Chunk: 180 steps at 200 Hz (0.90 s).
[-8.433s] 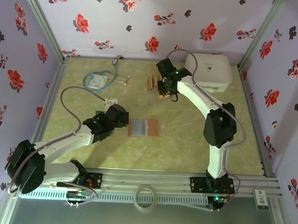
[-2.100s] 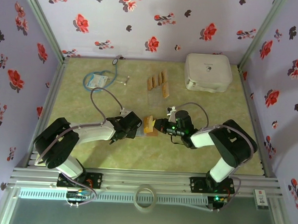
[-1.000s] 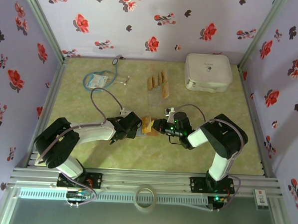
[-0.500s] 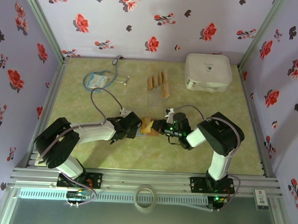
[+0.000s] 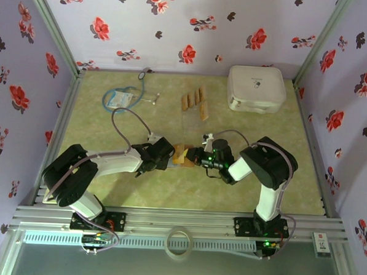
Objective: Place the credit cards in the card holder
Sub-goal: Insert the credit card into the card slot.
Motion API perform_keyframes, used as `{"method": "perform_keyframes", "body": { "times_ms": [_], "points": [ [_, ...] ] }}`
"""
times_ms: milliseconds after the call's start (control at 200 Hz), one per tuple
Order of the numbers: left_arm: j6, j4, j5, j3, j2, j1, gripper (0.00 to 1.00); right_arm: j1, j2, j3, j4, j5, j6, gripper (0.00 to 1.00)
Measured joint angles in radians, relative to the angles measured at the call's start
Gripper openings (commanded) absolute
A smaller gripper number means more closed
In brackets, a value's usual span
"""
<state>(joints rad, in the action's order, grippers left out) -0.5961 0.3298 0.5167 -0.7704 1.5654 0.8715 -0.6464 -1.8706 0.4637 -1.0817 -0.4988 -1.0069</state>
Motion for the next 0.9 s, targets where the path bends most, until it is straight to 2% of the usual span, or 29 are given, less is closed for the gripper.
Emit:
{"method": "perform_keyframes", "body": {
  "times_ms": [900],
  "points": [
    [0.0, 0.0, 0.003, 0.0, 0.0, 0.001, 1.0, 0.001, -0.003, -0.041, -0.014, 0.001, 0.002, 0.0]
  ]
}}
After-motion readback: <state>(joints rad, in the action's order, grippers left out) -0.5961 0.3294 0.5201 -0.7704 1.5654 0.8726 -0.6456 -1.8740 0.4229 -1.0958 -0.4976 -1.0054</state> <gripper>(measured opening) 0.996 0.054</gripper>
